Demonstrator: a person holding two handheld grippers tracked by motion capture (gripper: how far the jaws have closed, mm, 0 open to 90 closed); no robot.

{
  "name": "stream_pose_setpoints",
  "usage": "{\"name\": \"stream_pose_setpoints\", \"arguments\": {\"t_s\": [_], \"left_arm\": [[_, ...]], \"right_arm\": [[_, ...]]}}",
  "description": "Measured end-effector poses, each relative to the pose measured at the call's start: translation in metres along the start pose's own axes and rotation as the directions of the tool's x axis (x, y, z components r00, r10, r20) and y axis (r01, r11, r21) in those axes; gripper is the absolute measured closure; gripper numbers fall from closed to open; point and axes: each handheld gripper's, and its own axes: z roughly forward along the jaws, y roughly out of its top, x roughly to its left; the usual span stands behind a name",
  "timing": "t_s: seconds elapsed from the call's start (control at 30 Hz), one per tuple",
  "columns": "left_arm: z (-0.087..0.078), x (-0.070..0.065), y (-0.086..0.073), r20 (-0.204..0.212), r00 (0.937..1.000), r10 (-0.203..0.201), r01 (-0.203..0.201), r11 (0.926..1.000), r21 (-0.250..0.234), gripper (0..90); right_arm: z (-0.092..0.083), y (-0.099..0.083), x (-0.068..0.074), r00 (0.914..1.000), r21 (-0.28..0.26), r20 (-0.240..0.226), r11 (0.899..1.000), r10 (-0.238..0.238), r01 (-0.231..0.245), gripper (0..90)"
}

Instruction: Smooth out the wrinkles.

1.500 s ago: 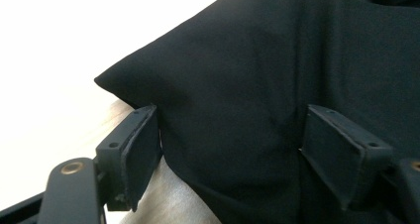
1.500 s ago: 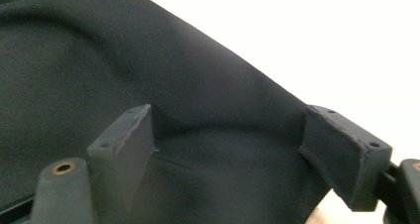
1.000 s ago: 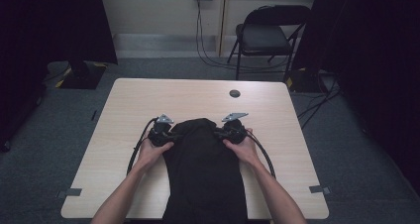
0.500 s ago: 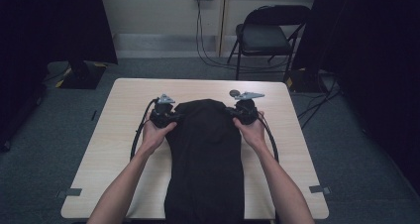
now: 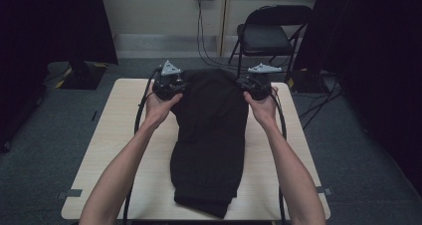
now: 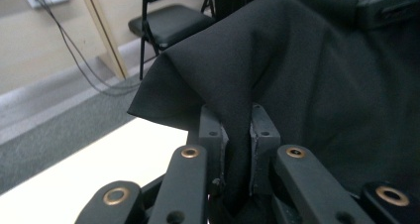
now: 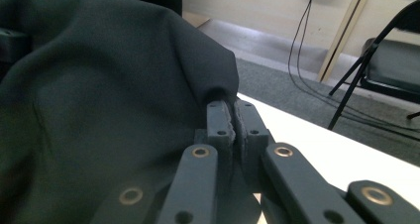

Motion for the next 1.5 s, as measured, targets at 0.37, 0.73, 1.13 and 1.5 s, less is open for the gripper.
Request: {"name": "stream_pose_setpoints", "arguments": {"t_s": [0.37,0.73,1.13,1.5], "left_arm": [[-0.035,-0.027,-0.05,0.137,0.9902,0.026,-0.02,0.9988,-0.044,79.4],[-0.092,-0.073,-0.113,0.245,0.9679,0.057,-0.057,0.9983,-0.004,77.9],[-0.127,-0.073,-0.145,0.289,0.9574,-0.005,0.003,1.0,0.008,68.2],[-0.101,-0.07,-0.128,0.252,0.9673,-0.028,0.02,0.9992,0.034,58.1]], "right_arm": [[-0.047,-0.037,0.012,0.9913,-0.078,-0.131,0.997,0.011,-0.022,86.7],[-0.103,-0.105,0.069,0.9668,-0.048,-0.254,0.999,-0.023,0.012,86.6],[-0.118,-0.157,0.097,0.9438,0.084,-0.328,0.994,-0.042,0.073,82.2],[-0.147,-0.149,0.102,0.9343,0.026,-0.354,0.998,-0.042,0.055,61.7]]}}
